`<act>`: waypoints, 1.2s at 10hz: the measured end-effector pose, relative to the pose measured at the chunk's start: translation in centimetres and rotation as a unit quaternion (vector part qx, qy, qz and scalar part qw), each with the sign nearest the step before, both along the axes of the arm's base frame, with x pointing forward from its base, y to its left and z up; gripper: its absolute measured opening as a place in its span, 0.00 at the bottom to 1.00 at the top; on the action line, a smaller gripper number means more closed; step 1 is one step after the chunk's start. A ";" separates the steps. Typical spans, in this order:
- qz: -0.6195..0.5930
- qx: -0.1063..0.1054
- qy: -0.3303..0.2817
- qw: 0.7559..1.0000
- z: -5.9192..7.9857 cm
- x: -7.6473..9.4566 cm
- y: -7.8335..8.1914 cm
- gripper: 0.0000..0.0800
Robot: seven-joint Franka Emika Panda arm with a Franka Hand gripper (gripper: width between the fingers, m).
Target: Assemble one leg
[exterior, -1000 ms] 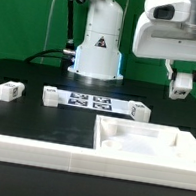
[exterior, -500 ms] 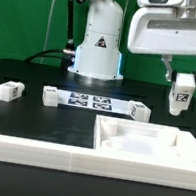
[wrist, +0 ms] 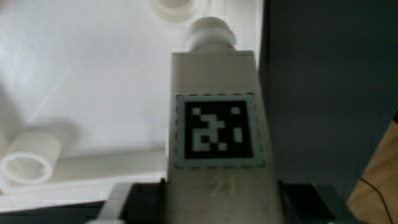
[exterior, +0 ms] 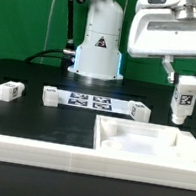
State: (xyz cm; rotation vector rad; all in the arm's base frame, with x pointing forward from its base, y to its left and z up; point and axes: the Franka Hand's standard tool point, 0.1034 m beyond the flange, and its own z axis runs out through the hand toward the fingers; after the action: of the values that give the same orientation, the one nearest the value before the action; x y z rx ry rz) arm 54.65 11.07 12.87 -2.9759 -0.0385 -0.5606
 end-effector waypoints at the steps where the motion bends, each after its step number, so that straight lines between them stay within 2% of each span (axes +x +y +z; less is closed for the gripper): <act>1: 0.000 -0.002 -0.007 1.000 0.4 0.9 -0.7 0.36; 3: 0.022 -0.014 -0.024 0.999 0.6 3.5 -1.7 0.36; 7: 0.020 -0.015 -0.037 0.999 0.4 3.5 -1.7 0.36; 8: 0.016 -0.016 -0.071 0.997 0.2 3.4 -1.7 0.36; 9: 0.020 -0.013 -0.053 0.998 -0.7 3.4 -1.2 0.36; 10: 0.021 -0.010 -0.056 0.998 -0.5 4.7 -0.8 0.36; 12: 0.021 -0.007 -0.061 0.998 -1.3 6.8 -0.3 0.36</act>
Offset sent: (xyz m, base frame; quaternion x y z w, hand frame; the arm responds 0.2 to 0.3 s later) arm 0.0000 0.0000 0.0000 0.0000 0.0000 0.0000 1.0000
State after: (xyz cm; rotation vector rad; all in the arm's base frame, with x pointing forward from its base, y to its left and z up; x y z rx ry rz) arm 61.40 10.73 11.61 -2.9425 -0.1157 -0.7402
